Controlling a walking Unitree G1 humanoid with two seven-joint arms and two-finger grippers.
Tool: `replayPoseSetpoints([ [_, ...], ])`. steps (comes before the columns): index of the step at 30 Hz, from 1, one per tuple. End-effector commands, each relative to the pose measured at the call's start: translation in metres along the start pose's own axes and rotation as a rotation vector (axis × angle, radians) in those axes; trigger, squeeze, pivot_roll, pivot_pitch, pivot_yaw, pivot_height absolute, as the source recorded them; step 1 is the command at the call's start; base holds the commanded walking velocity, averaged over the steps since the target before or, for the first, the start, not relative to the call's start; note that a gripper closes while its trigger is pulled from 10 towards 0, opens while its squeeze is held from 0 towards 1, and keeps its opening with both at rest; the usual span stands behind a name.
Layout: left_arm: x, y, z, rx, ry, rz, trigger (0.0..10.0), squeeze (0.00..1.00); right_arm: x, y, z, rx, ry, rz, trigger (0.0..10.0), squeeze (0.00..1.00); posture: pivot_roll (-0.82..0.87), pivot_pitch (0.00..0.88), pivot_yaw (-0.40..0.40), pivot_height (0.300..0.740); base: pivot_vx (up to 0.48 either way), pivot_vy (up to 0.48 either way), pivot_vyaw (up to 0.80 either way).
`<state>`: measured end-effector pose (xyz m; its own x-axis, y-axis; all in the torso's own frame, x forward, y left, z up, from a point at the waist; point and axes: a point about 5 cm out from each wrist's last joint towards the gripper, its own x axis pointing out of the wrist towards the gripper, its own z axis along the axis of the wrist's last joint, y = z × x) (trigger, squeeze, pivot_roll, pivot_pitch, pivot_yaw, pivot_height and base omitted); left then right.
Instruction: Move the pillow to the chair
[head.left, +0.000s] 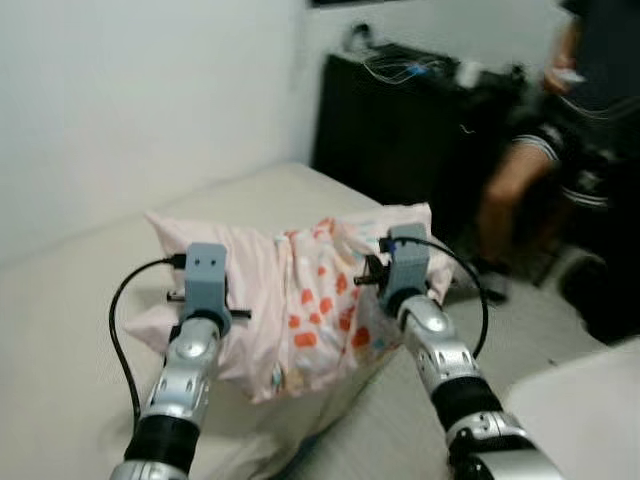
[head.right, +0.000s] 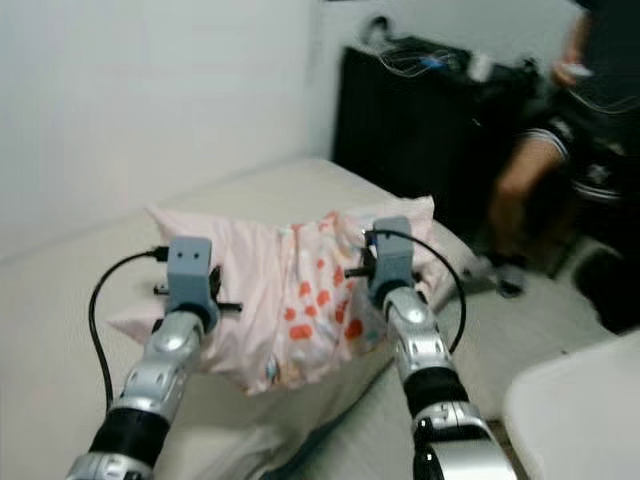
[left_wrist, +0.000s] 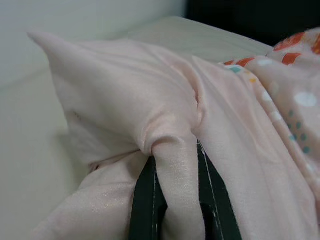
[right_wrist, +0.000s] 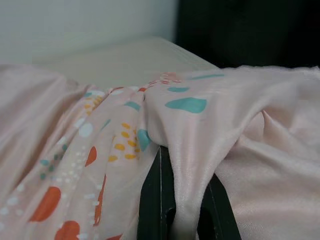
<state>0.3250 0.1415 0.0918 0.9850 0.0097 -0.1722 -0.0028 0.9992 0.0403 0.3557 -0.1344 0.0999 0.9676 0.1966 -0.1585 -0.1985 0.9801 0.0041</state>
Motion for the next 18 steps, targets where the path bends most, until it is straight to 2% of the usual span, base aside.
replayPoseSetpoints([
  [1, 0.0003, -0.0097, 0.0113, 0.016, -0.054, -0.045, 10.0, 0.00, 0.0053, 0.0151, 0.0144, -0.018, -0.052, 0.057, 10.0, 0.00, -0.01, 0.000, -0.066, 0.740, 0.000, 0.000, -0.80],
  [18, 0.0005, -0.0052, 0.0101, 0.012, -0.044, -0.021, 10.0, 0.00, 0.0075, 0.0152, 0.0136, -0.015, -0.036, 0.054, 10.0, 0.00, 0.00, 0.000, -0.069, 0.740, 0.000, 0.000, -0.80],
])
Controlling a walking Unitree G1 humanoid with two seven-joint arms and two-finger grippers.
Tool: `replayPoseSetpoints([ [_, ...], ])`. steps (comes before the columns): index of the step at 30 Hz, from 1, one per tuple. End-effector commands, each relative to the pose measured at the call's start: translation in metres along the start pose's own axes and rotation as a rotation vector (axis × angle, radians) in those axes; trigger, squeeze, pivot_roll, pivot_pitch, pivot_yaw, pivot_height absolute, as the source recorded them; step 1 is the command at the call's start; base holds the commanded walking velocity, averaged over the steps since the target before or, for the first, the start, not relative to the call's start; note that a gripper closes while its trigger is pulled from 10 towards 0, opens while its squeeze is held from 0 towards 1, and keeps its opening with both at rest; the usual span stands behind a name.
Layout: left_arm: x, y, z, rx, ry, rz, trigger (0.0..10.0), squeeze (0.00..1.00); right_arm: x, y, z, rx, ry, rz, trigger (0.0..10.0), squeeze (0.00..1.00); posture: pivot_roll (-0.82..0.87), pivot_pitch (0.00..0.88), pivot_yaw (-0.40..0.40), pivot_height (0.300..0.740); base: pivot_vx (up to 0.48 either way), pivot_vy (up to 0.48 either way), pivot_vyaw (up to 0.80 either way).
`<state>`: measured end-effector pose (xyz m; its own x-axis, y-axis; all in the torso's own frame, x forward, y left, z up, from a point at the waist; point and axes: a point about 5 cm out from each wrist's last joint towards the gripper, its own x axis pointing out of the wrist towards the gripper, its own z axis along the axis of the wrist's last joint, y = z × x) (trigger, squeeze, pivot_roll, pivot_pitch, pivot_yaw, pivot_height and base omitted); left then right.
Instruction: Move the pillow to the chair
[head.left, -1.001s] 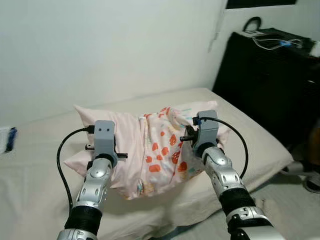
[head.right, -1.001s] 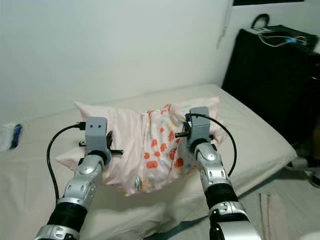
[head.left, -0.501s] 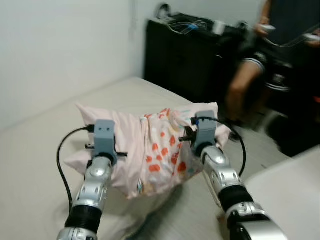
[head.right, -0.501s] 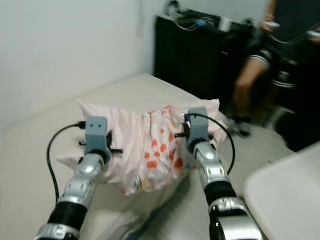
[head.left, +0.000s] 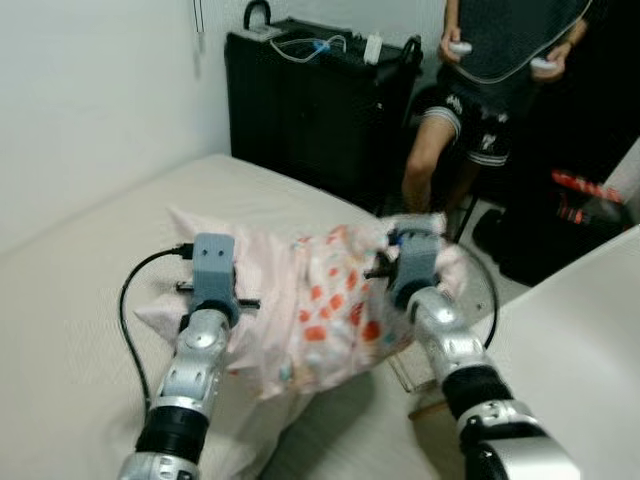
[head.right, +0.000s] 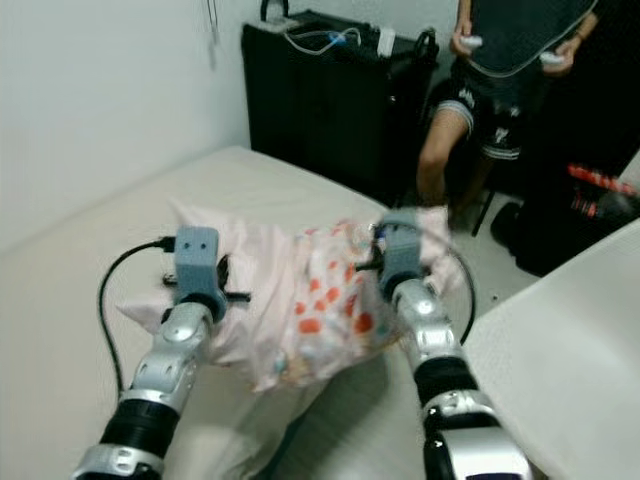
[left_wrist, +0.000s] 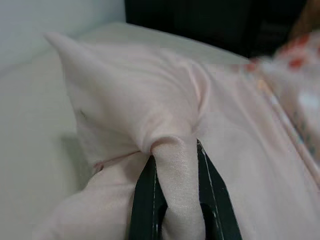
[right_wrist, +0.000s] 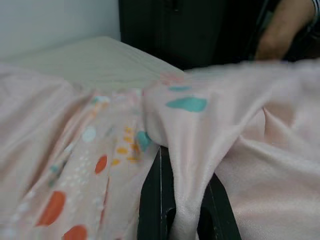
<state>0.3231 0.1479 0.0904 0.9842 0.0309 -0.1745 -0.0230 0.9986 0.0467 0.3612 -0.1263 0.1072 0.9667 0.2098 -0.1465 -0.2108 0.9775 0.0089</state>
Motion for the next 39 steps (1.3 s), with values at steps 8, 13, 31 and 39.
replayPoseSetpoints([
  [8, 0.001, -0.008, 0.011, 0.036, -0.040, -0.053, 10.0, 0.00, 0.002, 0.011, 0.002, -0.005, -0.016, 0.030, 10.0, 0.00, 0.01, 0.000, -0.046, 0.740, 0.000, 0.000, -0.80],
  [13, 0.001, -0.006, 0.011, 0.058, -0.034, -0.065, 10.0, 0.00, 0.002, 0.011, 0.000, 0.009, -0.012, 0.019, 10.0, 0.00, 0.02, 0.000, -0.033, 0.740, 0.000, 0.000, -0.80],
  [31, 0.001, -0.012, 0.006, 0.095, -0.017, -0.098, 10.0, 0.00, 0.001, 0.009, -0.003, 0.016, -0.003, 0.004, 10.0, 0.00, 0.01, 0.000, -0.017, 0.740, 0.000, 0.000, -0.80],
  [39, 0.002, -0.013, 0.005, 0.092, -0.011, -0.094, 10.0, 0.00, 0.000, 0.007, -0.006, 0.011, 0.005, -0.003, 10.0, 0.00, 0.01, 0.000, -0.016, 0.740, 0.000, 0.000, -0.80],
])
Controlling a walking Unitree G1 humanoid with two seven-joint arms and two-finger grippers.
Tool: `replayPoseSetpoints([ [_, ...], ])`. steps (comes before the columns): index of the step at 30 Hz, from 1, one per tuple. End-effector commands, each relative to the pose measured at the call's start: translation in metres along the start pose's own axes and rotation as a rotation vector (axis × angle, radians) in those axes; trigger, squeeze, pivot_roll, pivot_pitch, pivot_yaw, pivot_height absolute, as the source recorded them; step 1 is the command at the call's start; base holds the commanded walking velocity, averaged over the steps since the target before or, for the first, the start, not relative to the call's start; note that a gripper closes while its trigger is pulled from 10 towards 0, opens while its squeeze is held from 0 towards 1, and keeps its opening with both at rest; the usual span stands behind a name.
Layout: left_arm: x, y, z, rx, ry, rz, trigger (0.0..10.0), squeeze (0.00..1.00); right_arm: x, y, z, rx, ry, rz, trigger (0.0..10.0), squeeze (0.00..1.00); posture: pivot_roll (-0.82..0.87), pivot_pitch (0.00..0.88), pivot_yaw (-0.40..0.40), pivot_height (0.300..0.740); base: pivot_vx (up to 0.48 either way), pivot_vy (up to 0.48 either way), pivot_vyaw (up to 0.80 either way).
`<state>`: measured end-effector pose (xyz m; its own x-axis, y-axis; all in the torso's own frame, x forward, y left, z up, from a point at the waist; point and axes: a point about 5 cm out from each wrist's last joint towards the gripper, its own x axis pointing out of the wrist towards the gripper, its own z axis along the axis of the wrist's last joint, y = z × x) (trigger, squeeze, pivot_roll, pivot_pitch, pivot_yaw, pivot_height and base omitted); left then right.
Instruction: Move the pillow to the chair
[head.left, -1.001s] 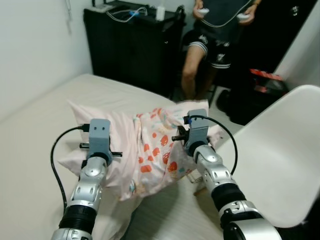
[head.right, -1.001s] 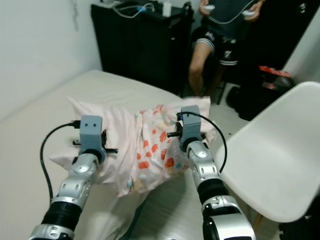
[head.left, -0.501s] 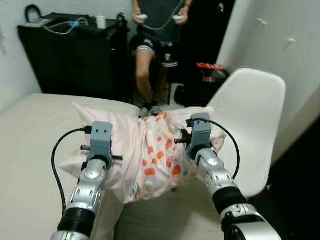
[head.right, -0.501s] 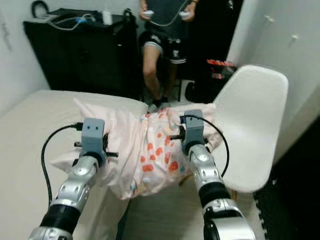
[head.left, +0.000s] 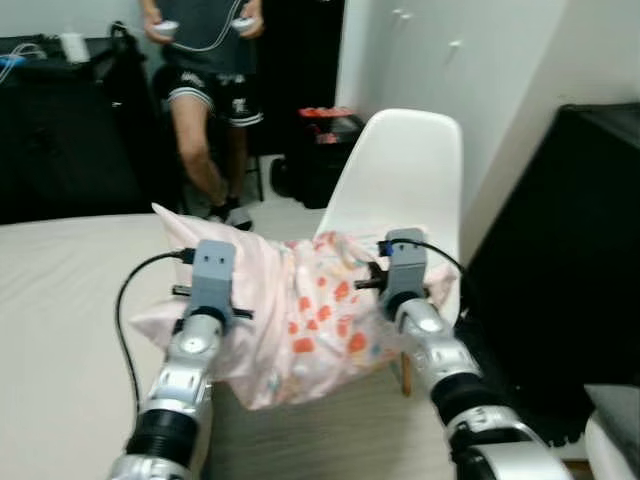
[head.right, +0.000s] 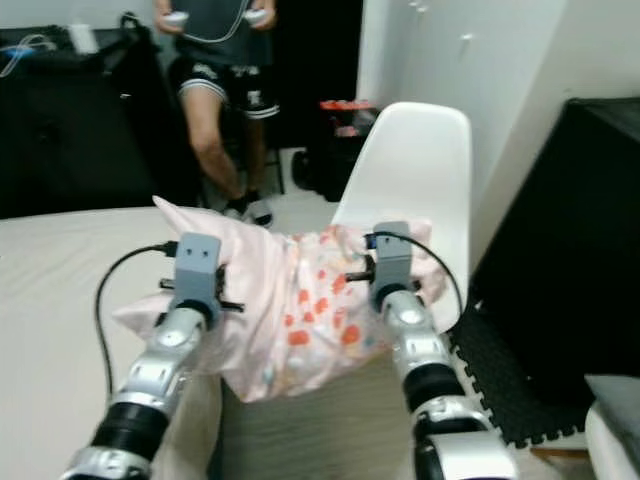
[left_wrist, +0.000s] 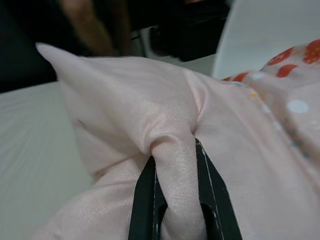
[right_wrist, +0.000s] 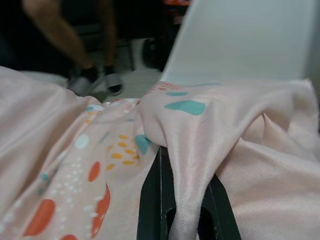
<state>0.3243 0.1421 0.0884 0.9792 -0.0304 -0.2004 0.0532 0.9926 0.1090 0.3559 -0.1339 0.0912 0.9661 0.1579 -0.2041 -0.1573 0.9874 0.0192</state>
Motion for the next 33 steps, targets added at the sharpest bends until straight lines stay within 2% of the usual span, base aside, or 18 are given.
replayPoseSetpoints([
  [1, 0.0011, -0.0065, 0.0071, 0.028, -0.033, -0.030, 10.0, 0.00, 0.0033, 0.0136, 0.0110, -0.008, -0.051, 0.048, 10.0, 0.00, 0.01, 0.000, -0.015, 0.740, 0.000, 0.000, -0.80],
  [17, -0.0014, -0.0029, 0.0027, 0.049, -0.028, -0.031, 10.0, 0.00, 0.0043, 0.0151, 0.0103, -0.011, -0.043, 0.048, 10.0, 0.00, 0.01, 0.000, -0.023, 0.740, 0.000, 0.000, -0.80],
  [27, -0.0022, -0.0060, 0.0005, 0.043, -0.023, -0.035, 10.0, 0.00, 0.0042, 0.0153, 0.0094, -0.016, -0.037, 0.051, 10.0, 0.00, 0.01, 0.000, -0.028, 0.740, 0.000, 0.000, -0.80],
  [29, -0.0011, -0.0064, 0.0015, -0.012, -0.019, -0.022, 10.0, 0.00, 0.0043, 0.0148, 0.0098, -0.021, -0.037, 0.052, 10.0, 0.00, 0.01, 0.000, -0.034, 0.740, 0.000, 0.000, -0.80],
  [33, -0.0005, -0.0061, 0.0024, -0.033, -0.020, -0.013, 10.0, 0.00, 0.0045, 0.0142, 0.0099, -0.024, -0.036, 0.053, 10.0, 0.00, 0.01, 0.000, -0.042, 0.740, 0.000, 0.000, -0.80],
])
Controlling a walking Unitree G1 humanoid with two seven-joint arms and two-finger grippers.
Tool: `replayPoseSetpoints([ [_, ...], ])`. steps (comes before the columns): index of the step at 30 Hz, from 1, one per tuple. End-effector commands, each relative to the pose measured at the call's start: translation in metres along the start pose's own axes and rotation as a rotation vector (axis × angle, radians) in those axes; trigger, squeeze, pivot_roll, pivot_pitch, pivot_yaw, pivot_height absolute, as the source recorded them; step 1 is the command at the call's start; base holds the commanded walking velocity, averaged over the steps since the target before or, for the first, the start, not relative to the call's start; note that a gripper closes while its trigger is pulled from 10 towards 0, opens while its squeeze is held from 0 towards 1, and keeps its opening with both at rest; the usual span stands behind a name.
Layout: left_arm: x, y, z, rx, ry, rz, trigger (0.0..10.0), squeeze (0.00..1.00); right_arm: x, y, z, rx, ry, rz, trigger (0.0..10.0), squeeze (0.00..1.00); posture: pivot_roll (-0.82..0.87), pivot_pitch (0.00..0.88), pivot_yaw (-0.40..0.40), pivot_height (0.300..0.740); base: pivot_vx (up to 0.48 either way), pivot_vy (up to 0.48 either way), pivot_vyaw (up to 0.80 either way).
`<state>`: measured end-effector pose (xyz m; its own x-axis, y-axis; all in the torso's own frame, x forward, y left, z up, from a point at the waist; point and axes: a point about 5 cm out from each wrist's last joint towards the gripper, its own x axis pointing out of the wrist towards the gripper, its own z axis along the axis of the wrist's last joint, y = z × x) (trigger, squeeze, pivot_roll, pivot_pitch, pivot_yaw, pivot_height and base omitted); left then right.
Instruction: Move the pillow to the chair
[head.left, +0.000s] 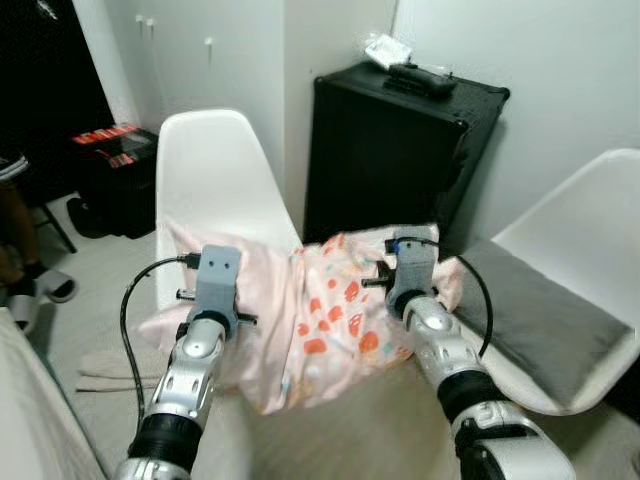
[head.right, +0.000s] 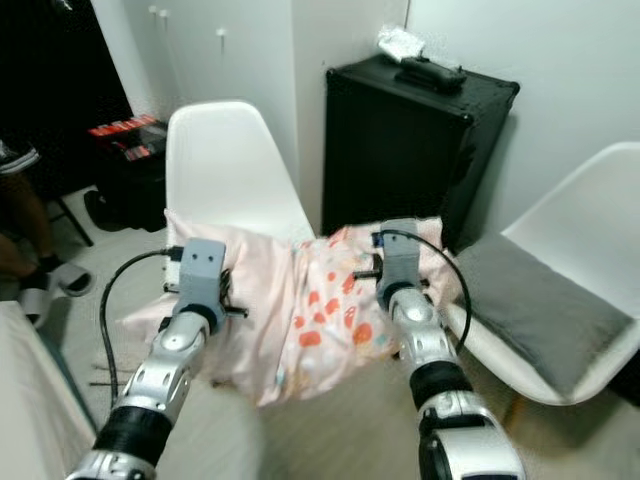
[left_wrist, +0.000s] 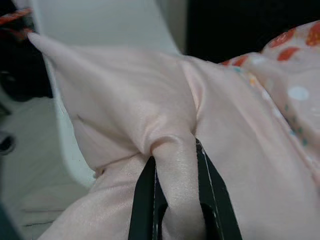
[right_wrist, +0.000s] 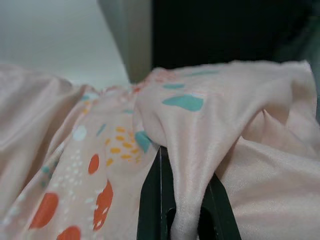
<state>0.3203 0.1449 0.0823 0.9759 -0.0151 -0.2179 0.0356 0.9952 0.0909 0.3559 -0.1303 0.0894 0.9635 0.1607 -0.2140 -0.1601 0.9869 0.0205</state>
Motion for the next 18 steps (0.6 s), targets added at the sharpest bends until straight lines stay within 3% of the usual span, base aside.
replayPoseSetpoints([
  [1, 0.0019, -0.0079, 0.0097, -0.009, -0.041, -0.025, 10.0, 0.00, 0.0035, 0.0106, 0.0117, -0.026, -0.045, 0.050, 10.0, 0.00, 0.02, 0.000, -0.046, 0.740, 0.000, 0.000, -0.80],
  [18, -0.0023, -0.0028, 0.0060, 0.000, -0.030, -0.006, 10.0, 0.00, 0.0060, 0.0104, 0.0137, -0.030, -0.038, 0.050, 10.0, 0.00, 0.03, 0.000, -0.056, 0.740, 0.000, 0.000, -0.80],
])
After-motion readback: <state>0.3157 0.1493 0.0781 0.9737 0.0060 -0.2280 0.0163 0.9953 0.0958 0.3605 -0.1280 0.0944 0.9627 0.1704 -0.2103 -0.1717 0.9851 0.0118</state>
